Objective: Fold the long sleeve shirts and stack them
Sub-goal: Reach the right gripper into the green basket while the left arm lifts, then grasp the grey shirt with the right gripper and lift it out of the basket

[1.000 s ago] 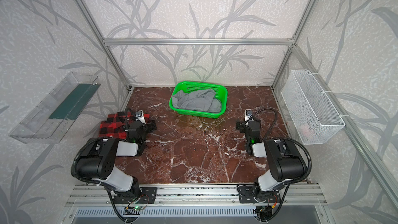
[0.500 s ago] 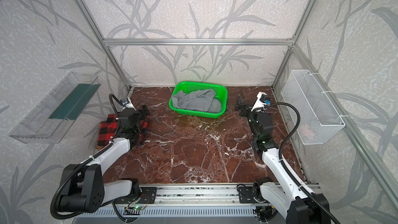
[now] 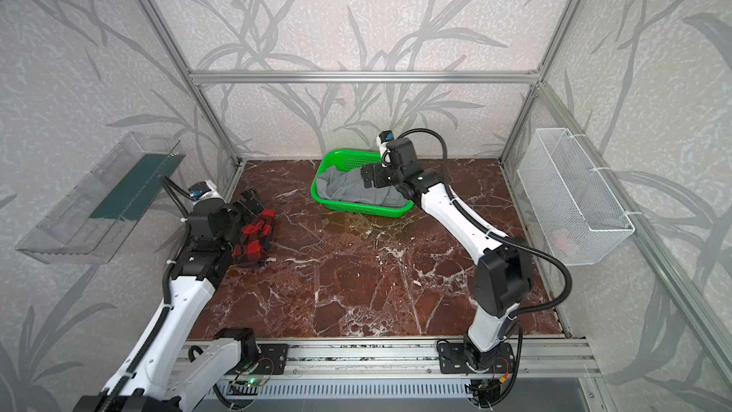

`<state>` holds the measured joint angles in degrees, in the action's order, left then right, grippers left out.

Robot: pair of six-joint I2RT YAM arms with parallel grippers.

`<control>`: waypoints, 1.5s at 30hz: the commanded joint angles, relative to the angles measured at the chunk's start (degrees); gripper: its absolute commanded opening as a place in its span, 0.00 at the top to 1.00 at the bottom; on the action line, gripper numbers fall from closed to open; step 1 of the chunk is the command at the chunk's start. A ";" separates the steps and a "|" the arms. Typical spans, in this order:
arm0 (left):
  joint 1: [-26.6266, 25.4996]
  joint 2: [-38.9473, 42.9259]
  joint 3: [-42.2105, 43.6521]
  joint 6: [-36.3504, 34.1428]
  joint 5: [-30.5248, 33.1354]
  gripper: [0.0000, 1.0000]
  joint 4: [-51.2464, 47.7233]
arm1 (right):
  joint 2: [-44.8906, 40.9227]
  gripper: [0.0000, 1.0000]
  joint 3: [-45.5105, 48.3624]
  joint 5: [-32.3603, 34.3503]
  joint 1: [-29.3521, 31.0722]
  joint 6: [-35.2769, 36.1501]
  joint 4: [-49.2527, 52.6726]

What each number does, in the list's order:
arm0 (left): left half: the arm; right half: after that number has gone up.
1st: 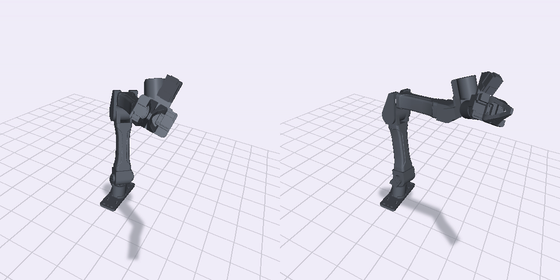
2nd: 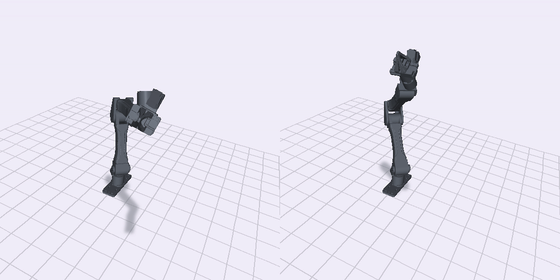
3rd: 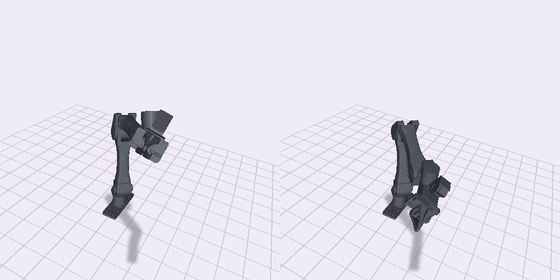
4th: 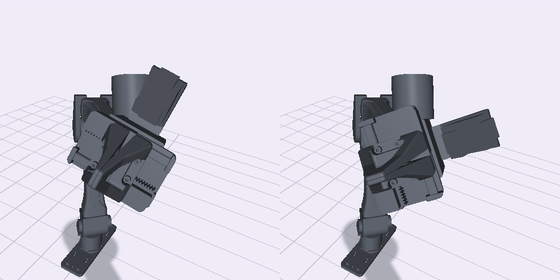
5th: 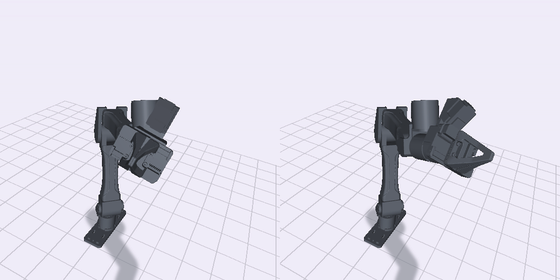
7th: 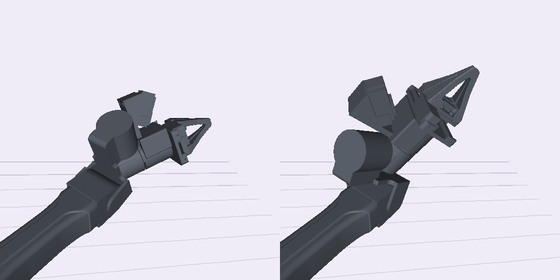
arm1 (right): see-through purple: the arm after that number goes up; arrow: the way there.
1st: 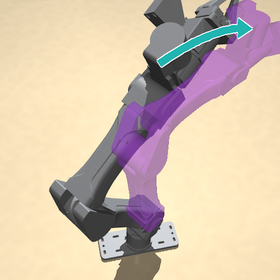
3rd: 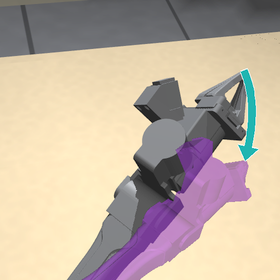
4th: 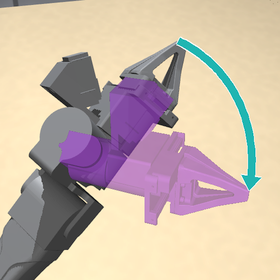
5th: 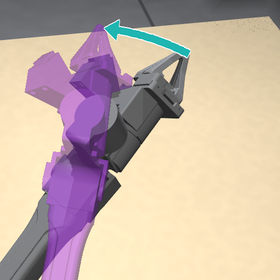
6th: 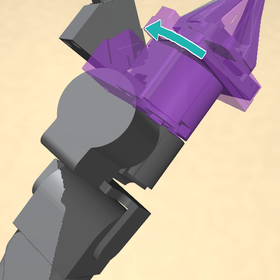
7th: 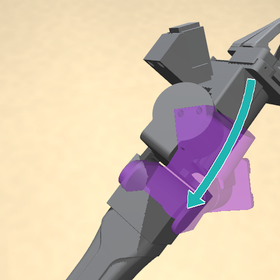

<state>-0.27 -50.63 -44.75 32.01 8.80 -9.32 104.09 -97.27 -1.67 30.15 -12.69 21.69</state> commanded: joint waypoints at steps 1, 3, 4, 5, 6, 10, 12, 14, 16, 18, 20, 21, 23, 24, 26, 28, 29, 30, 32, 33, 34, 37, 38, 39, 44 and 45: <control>-0.97 3.83 -0.15 -0.90 -1.71 0.01 -9.55 | 10.41 0.01 -10.59 2.76 0.41 2.32 17.87; -1.92 6.30 1.51 -2.38 -2.14 0.01 -9.63 | 16.84 0.01 -17.49 2.55 0.59 2.06 21.76; -2.54 7.21 1.95 -2.95 -1.68 0.01 -9.98 | 19.44 0.01 -20.07 2.64 0.60 1.74 22.99; -3.15 7.91 2.29 -3.65 -1.25 0.01 -10.31 | 22.44 0.01 -23.09 2.97 0.61 1.59 24.44; -3.81 8.45 2.64 -4.36 -0.53 0.01 -10.53 | 25.10 0.01 -25.77 3.40 0.57 1.51 25.84; -5.94 8.95 3.96 -5.02 0.79 0.01 -10.03 | 37.41 0.01 -41.53 4.26 0.47 1.76 34.28; -6.13 7.96 3.48 -5.16 -0.03 0.01 -10.00 | 43.43 0.01 -49.89 4.20 0.31 1.60 38.00; -6.09 6.86 3.23 -4.77 -0.60 0.01 -10.10 | 48.52 0.03 -55.93 3.91 -0.08 1.24 39.82; -6.07 5.96 2.90 -4.55 -1.82 0.01 -10.23 | 51.44 0.11 -58.85 1.70 -0.72 1.02 40.52; -6.13 5.30 2.72 -4.46 -2.86 0.01 -10.44 | 52.31 0.16 -58.61 -0.07 -1.53 0.02 39.84; -6.08 4.93 2.43 -4.49 -3.49 0.01 -10.63 | 51.34 0.22 -55.58 -2.02 -2.23 -0.70 37.40; -6.14 4.80 2.45 -4.43 -3.67 0.01 -10.61 | 50.66 0.26 -53.74 -2.94 -2.51 -1.01 35.88; -6.11 4.54 2.47 -4.33 -3.92 0.01 -10.35 | 49.49 0.39 -50.16 -6.05 -3.10 -1.22 32.77; -6.07 4.32 2.47 -4.29 -4.12 0.01 -10.24 | 49.41 0.47 -49.85 -7.04 -3.34 -1.29 32.35; -6.09 3.85 2.23 -4.29 -4.60 0.01 -10.42 | 49.81 0.63 -51.20 -8.74 -3.52 -0.83 33.22; -6.13 3.46 1.84 -4.50 -5.08 0.01 -10.69 | 49.94 0.78 -53.37 -9.95 -3.52 -0.16 34.50; -6.08 3.43 1.80 -4.48 -5.27 0.01 -10.68 | 49.81 0.84 -54.76 -10.74 -3.52 0.10 35.22; -6.13 3.33 1.82 -4.50 -5.52 0.01 -10.64 | 49.47 0.91 -56.24 -11.34 -3.53 0.27 36.13; -6.06 3.35 1.77 -4.63 -5.81 0.01 -10.63 | 48.04 1.00 -58.94 -12.18 -3.54 0.41 37.42; -6.10 3.37 1.73 -4.74 -5.96 0.01 -10.60 | 46.85 1.00 -60.16 -12.69 -3.57 0.40 38.00; -6.10 3.51 1.64 -4.82 -6.26 0.01 -10.57 | 45.46 1.00 -60.96 -12.99 -3.44 0.46 38.12; -6.11 3.61 1.71 -5.46 -8.01 0.01 -9.63 | 39.64 1.00 -61.96 -14.94 -3.04 0.81 37.29; -6.14 3.74 1.77 -5.55 -8.54 0.01 -9.20 | 37.08 1.00 -61.98 -15.63 -2.79 1.11 36.79; -6.07 3.94 1.70 -5.86 -8.86 0.01 -8.90 | 35.25 1.00 -61.98 -16.26 -2.59 1.18 36.19; -6.77 7.31 2.12 -7.25 -14.20 0.01 -4.45 | 24.45 1.00 -63.10 -19.05 -0.93 1.81 34.47; -7.24 8.43 2.53 -7.61 -14.86 0.01 -2.66 | 22.72 1.00 -63.25 -19.94 -0.72 1.53 34.16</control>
<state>-6.63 -45.32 -41.63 26.22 -1.98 -16.93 134.93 -157.34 -17.30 28.32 -11.97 58.17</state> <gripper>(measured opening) 0.992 0.065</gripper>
